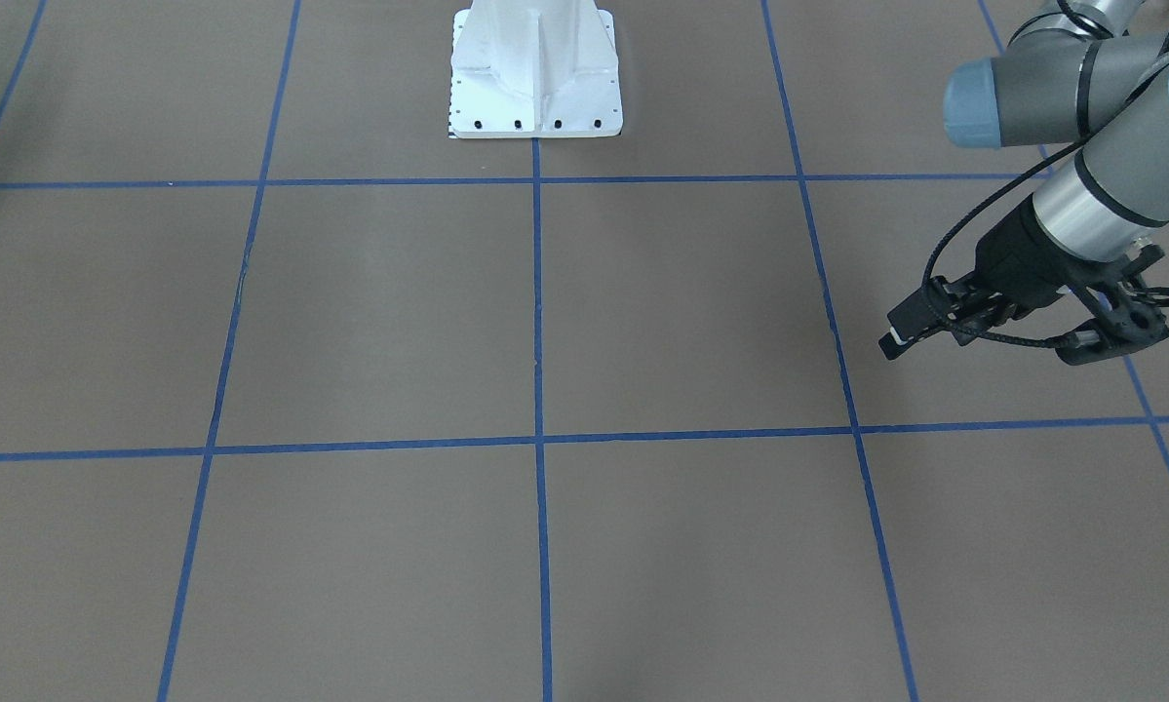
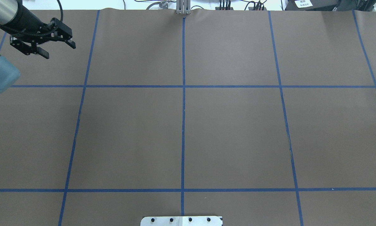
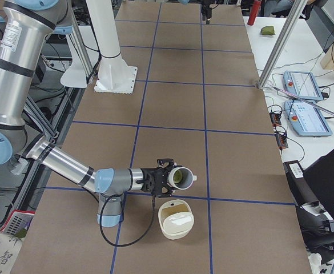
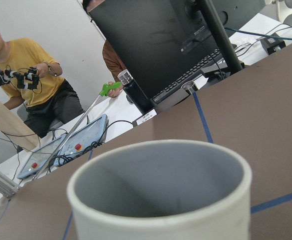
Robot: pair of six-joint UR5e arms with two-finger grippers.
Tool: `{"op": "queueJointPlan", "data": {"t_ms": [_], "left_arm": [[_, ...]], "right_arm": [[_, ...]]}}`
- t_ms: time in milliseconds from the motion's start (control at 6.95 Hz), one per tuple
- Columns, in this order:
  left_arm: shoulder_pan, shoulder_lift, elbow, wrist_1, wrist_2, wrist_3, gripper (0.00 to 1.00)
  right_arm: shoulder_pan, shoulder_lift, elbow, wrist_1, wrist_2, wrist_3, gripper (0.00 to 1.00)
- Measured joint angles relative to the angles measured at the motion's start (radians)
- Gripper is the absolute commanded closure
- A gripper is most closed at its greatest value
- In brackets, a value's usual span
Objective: Left arm hands cup to right arm to dump lemon
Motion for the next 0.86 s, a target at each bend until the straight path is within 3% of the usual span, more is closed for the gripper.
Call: {"op": "queueJointPlan", "data": {"t_ms": [576, 864], "left_arm": [[0.002, -0.003, -0.006, 0.000, 0.000, 0.000, 0.00], [0.002, -0.004, -0.014, 0.001, 0.000, 0.000, 0.00]], "right_arm": [[0.023, 0.031, -0.086, 0.144, 0.021, 0.417, 1.00], [0.073, 0.071, -0.122, 0.162, 0.053, 0.573, 1.00]]}}
